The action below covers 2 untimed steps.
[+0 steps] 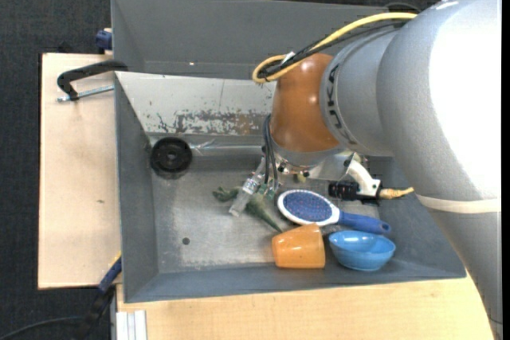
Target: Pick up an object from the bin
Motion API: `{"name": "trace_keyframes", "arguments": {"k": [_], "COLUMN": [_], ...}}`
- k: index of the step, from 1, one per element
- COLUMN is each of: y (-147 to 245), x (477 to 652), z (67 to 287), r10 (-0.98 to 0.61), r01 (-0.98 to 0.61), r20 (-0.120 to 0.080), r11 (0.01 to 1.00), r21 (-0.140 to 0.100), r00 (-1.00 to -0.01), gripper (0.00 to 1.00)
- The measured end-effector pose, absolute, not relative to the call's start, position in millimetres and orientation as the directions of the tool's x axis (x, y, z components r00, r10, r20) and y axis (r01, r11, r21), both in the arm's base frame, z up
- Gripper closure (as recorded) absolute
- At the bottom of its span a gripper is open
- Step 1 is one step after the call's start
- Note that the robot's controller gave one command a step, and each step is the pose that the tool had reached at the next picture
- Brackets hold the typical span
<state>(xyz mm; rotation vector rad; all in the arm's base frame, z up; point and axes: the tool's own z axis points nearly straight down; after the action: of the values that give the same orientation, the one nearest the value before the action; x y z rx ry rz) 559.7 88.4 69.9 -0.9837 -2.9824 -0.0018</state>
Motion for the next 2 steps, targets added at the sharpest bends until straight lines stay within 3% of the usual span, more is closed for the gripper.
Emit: {"name": "trace_keyframes", "arguments": {"k": [1,2], "y": [88,89], "x": [560.8,562.3], "z": [71,99], "r10": [0.595,0.594], "r01": [0.595,0.594], "r20": [-0.002,-0.004], "r11": [0.804,0.805], "r21": [0.003,0.005], "r00": [-0.804,-0.805], "gripper": [1.0,1.0]}}
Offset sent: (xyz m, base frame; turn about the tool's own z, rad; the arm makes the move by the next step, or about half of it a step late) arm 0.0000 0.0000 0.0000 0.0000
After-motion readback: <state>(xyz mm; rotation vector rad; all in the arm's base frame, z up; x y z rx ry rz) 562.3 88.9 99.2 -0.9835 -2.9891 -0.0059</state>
